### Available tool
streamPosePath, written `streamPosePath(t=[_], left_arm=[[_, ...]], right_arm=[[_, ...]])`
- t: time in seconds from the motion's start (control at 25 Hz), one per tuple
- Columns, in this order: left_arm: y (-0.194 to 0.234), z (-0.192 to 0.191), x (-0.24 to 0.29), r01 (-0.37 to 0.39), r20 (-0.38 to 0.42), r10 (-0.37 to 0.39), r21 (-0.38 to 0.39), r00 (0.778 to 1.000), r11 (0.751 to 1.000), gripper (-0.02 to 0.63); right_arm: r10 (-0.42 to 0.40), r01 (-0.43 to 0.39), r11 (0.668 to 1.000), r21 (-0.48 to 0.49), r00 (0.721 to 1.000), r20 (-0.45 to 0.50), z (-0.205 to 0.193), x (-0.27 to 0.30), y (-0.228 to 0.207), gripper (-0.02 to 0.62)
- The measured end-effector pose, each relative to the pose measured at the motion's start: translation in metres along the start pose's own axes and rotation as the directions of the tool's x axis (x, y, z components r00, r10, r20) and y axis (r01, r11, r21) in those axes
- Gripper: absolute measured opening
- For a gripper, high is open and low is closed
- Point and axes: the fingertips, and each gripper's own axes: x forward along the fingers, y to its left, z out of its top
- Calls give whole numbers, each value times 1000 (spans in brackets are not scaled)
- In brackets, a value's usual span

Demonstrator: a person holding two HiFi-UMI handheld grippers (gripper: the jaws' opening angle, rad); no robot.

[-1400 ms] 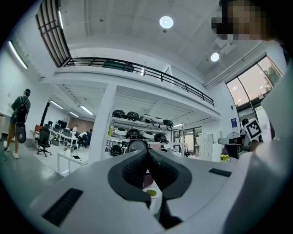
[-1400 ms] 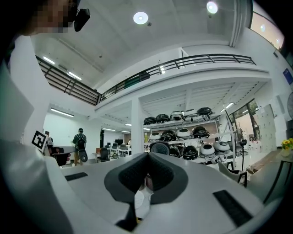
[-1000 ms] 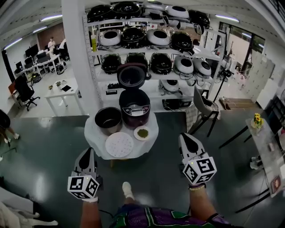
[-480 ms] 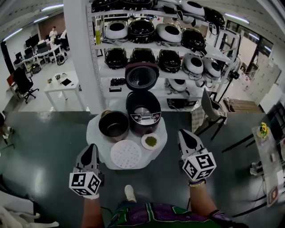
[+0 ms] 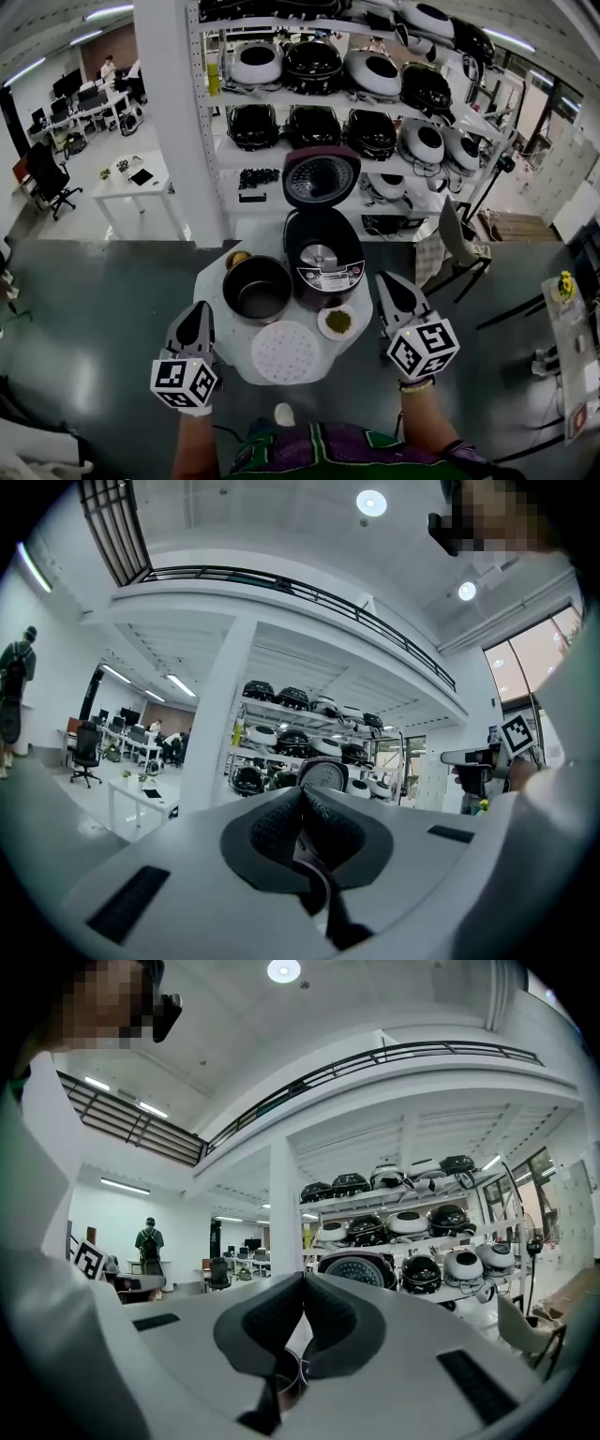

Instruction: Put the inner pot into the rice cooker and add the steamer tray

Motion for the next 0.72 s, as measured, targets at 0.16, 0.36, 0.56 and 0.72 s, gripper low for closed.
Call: streamPosePath(t=[0.16,0.36,0.56,0.72], left_arm=[[19,-6,25,8,-15,-8,6,1000,1000,21],[29,-7,46,-22,-2,22,5,1000,1000,23],[16,-2,58,-9,5,9,49,1000,999,93],[7,0,70,34,6,-35,110,999,993,290]], right_arm=[[5,-5,1000,2,1000,-10,-9,28,0,5],[27,-27,1000,13,999,-21,-21,51,-10,5],[40,-39,998,43,999,-21,-23,61,-25,5],[66,-65,997,34,998,-12,-21,71,-22,5]])
